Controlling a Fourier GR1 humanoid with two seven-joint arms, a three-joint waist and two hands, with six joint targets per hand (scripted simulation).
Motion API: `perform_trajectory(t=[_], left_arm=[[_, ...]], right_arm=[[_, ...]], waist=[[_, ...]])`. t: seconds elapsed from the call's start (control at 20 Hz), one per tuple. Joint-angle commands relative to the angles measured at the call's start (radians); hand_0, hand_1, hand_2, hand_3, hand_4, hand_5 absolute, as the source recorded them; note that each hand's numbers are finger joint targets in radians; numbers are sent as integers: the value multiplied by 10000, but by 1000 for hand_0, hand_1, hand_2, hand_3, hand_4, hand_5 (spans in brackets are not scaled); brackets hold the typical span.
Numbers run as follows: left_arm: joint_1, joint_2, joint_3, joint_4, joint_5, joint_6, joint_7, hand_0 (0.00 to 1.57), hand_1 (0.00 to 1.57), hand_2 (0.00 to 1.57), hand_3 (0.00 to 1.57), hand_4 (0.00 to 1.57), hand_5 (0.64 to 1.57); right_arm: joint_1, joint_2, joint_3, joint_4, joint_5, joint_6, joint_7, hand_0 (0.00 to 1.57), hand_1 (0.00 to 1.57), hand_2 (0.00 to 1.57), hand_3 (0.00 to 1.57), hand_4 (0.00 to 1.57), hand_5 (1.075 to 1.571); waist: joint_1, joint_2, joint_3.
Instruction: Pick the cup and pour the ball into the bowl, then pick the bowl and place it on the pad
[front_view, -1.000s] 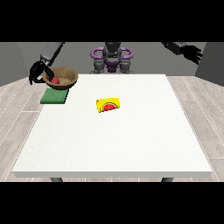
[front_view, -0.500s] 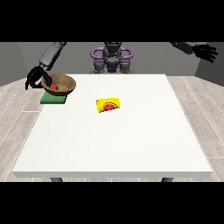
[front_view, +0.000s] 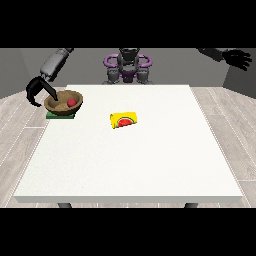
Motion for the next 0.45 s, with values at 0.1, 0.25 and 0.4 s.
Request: perform_trajectory(t=[0.1, 0.25, 0.4], left_arm=[[295, -1420, -1221, -1848, -258, 807, 1294, 0, 0, 0, 0, 1007, 1569], [88, -2199, -1949, -1792, -638, 1442, 2030, 0, 0, 0, 0, 902, 1559], [676, -2084, -1952, -1043, -946, 1514, 2303, 0, 0, 0, 0, 902, 1559]], right_arm=[[91, -78, 143, 806, 171, 289, 167, 0, 0, 0, 0, 0, 1361], [-572, -413, 524, 337, 302, 883, 1187, 0, 0, 0, 0, 0, 1356], [-775, 649, 974, -453, 111, 1483, 1483, 0, 0, 0, 0, 476, 1434]], waist=[[142, -1325, 18], [-230, -2283, 2], [-771, -3981, -24]])
